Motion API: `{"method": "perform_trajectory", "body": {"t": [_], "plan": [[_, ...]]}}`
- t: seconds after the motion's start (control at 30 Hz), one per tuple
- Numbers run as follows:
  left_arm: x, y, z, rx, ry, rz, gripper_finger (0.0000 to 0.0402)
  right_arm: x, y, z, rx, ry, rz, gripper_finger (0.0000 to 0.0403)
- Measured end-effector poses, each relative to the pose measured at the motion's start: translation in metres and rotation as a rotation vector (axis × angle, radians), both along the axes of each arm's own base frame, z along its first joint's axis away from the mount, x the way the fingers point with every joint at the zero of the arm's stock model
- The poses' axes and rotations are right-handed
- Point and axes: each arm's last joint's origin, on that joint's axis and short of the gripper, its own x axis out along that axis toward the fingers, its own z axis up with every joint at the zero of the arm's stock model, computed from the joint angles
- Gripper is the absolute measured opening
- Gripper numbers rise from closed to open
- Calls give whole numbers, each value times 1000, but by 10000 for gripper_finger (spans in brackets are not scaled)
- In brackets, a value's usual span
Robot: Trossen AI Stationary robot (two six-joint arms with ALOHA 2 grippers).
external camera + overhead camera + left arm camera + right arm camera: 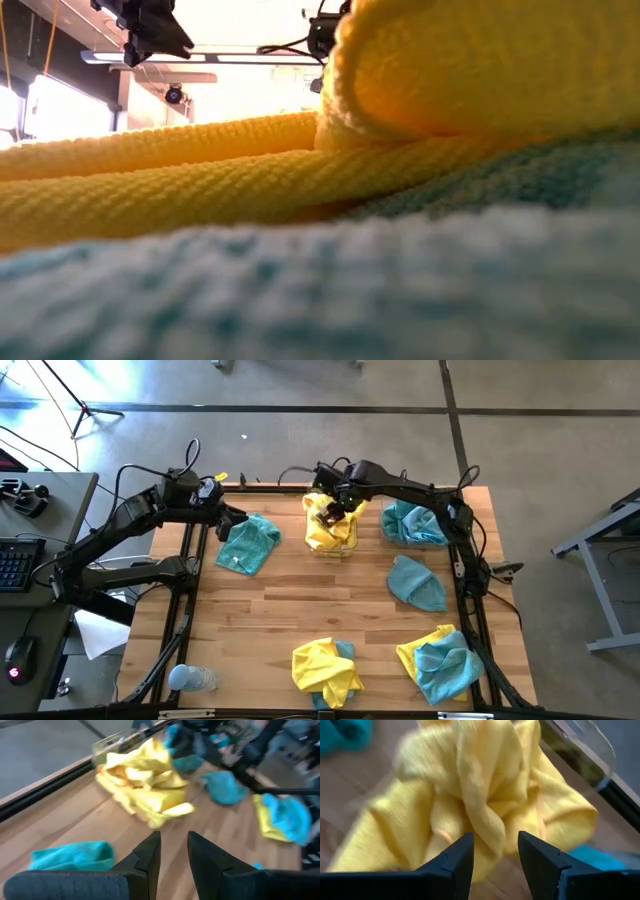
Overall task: Sort microfiber towel by color & place in baskets
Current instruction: Put the blue towel into the right transparent bin
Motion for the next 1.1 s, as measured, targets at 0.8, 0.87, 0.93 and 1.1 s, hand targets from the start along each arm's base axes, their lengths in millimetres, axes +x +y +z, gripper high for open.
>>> {"method": "perform_trajectory", "body": {"t": [0.8, 0.87, 0.93, 1.1], "plan": [[57, 42, -65, -134, 444, 15, 82, -67, 148, 6, -183, 100, -174, 71], [62, 47, -74, -131, 498, 40, 82, -80, 162, 7, -170, -4, -214, 64], [67, 52, -83, -133, 551, 59, 82, -91, 174, 6, -152, -115, -253, 60], [82, 64, -111, -181, 676, 65, 82, -109, 200, 3, -97, -365, -326, 55]]}}
